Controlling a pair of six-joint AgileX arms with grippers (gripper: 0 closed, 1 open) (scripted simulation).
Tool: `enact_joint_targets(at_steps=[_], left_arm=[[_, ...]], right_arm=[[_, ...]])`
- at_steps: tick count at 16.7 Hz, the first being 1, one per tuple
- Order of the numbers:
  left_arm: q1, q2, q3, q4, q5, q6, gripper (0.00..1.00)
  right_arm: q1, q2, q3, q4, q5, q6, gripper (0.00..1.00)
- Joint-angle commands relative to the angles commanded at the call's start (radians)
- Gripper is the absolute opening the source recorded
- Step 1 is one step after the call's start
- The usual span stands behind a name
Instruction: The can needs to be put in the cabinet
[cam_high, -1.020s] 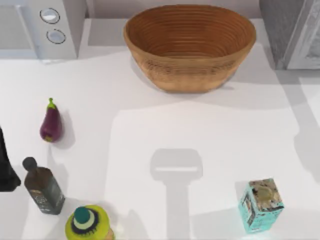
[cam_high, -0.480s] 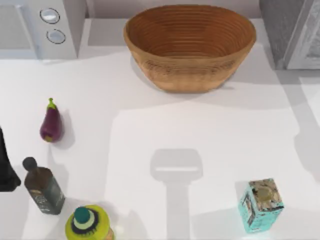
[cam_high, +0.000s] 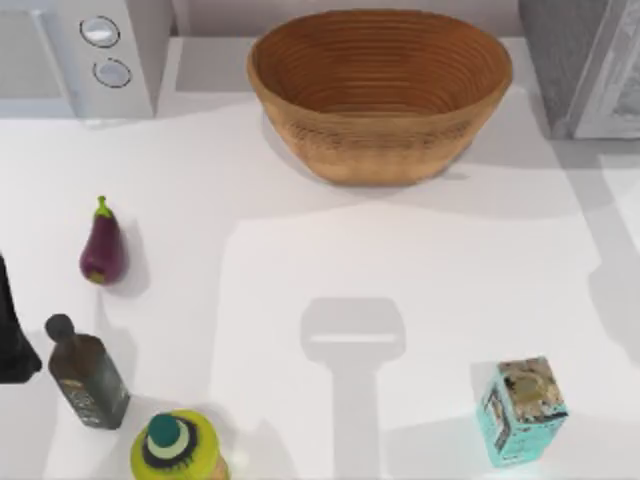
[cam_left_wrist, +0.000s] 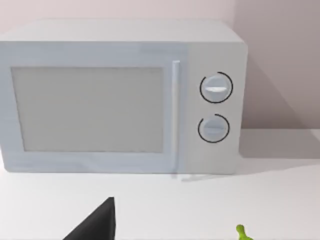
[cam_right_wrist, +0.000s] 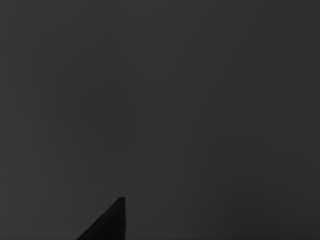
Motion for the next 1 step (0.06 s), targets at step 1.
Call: enact_joint_targets(at_steps=[1], left_arm=[[0.0,0.0,0.0,0.0,0.0,0.0,1.0]], right_arm=[[0.0,0.0,0.0,0.0,0.0,0.0,1.0]])
